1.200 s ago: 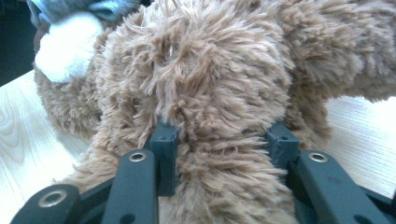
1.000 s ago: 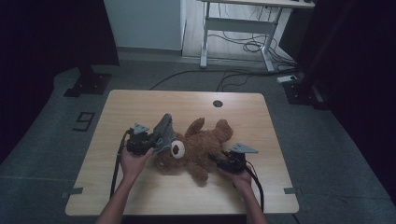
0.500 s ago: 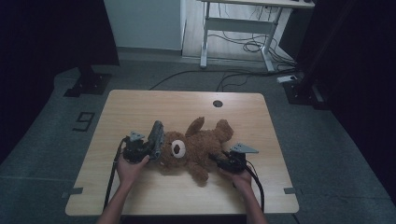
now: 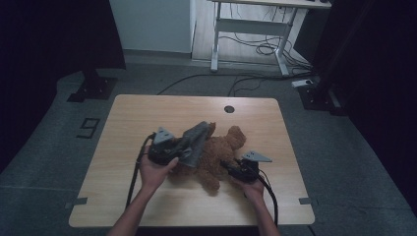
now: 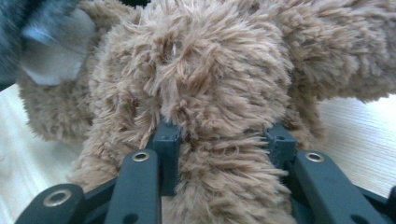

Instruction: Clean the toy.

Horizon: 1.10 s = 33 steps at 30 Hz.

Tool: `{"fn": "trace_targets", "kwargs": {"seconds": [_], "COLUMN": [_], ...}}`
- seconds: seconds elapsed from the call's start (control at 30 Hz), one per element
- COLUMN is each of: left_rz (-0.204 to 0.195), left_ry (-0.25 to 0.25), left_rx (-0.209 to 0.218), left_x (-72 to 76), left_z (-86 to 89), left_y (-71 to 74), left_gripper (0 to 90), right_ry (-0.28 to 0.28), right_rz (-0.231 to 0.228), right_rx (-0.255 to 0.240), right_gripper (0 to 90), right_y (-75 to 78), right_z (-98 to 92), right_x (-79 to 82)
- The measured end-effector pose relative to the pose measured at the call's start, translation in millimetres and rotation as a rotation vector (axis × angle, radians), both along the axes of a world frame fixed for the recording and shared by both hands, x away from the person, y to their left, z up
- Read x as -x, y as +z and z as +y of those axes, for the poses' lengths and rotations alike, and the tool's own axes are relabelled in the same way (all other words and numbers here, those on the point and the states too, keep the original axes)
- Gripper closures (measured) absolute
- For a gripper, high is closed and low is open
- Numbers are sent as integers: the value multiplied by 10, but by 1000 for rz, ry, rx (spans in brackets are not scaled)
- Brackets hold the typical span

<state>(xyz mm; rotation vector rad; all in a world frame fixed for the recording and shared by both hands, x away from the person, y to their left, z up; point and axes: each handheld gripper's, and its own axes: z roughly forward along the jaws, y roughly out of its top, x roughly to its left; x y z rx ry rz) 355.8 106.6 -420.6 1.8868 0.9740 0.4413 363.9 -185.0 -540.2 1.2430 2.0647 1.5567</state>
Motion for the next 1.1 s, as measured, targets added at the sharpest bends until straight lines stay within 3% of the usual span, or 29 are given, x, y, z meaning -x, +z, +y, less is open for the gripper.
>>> {"fn": "trace_targets", "kwargs": {"seconds": [0.07,0.13,0.23,0.3,0.4,0.5,0.6,0.7,0.8,0.93,1.1], "left_rz": [3,33,53,55,68,73,39,10,47,92,113], "left_ry": [-24,-43,-40,-27,-8,12,33,84,119,152,179], "left_rx": [-13,-36,-96,-134,-129,-69,-45,-53,-64,-25,-35], "left_x": [-50,-172,-295,-335,-367,-336,-253,-201,-206,-183,-110], "left_z": [-205,-452,-666,-688,-595,-330,-158,26,266,512,665], "left_y": [4,-58,-167,-228,-285,-312,-280,-233,-298,-510,-670], "left_gripper": [728,727,726,726,727,728,727,728,729,732,734], "right_ry": [-48,-82,-71,-54,-35,-26,-22,-24,-22,-22,-23], "right_rz": [-16,-22,-33,-35,-45,-46,-49,-44,-39,-40,-42], "right_rx": [11,12,9,6,7,16,26,21,17,17,16], "right_gripper": [605,607,606,605,603,602,601,601,601,601,601], "right_y": [-1,-6,-17,-21,-25,-16,-10,-12,-15,-18,-20], "right_z": [16,26,6,-11,-18,-3,9,5,-3,-2,1], "right_x": [8,9,8,3,-8,6,21,21,14,12,14]}}
